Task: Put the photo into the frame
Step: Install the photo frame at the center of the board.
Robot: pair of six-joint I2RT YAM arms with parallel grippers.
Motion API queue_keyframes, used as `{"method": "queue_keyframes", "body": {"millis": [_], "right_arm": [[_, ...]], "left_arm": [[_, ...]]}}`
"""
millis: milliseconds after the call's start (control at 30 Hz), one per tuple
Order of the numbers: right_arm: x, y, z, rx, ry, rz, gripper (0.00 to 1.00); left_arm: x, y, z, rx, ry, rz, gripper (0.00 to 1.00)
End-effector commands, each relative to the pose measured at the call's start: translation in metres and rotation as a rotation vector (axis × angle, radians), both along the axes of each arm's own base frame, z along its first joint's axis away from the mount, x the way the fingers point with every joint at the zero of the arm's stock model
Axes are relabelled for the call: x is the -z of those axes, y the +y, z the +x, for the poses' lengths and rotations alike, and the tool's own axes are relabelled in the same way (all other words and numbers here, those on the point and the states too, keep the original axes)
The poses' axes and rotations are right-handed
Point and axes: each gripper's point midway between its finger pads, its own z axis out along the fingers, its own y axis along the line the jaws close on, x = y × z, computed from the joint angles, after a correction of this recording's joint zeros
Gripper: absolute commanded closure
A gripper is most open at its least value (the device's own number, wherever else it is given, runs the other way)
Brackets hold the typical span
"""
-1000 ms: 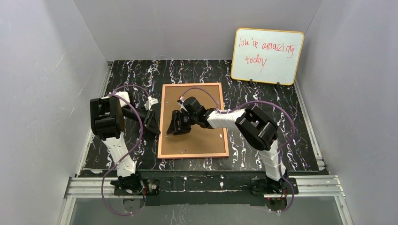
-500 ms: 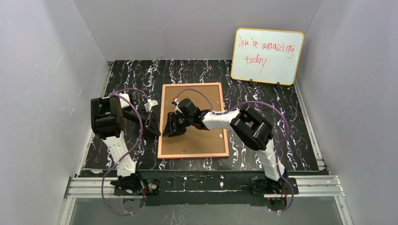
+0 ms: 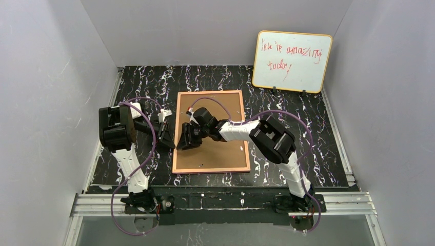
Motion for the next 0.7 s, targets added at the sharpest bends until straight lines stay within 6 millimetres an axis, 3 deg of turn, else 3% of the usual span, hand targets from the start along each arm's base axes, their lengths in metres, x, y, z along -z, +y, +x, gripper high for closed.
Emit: {"method": "queue_keyframes", "body": {"millis": [0, 300, 667], "right_arm": [[0.008, 0.008, -0.003, -0.023, 0.009, -0.004, 0.5], [0.013, 0.01, -0.007, -0.018, 0.043, -0.004, 0.52], [0.015, 0.013, 0.005, 0.048, 0.032, -0.017, 0.54]], "left_arm": [[0.004, -0.001, 0.0, 0.025, -0.038, 0.008, 0.86], [0.007, -0.001, -0.001, 0.032, -0.037, 0.005, 0.88], [0.007, -0.003, -0.004, 0.038, -0.036, -0.001, 0.89]]}}
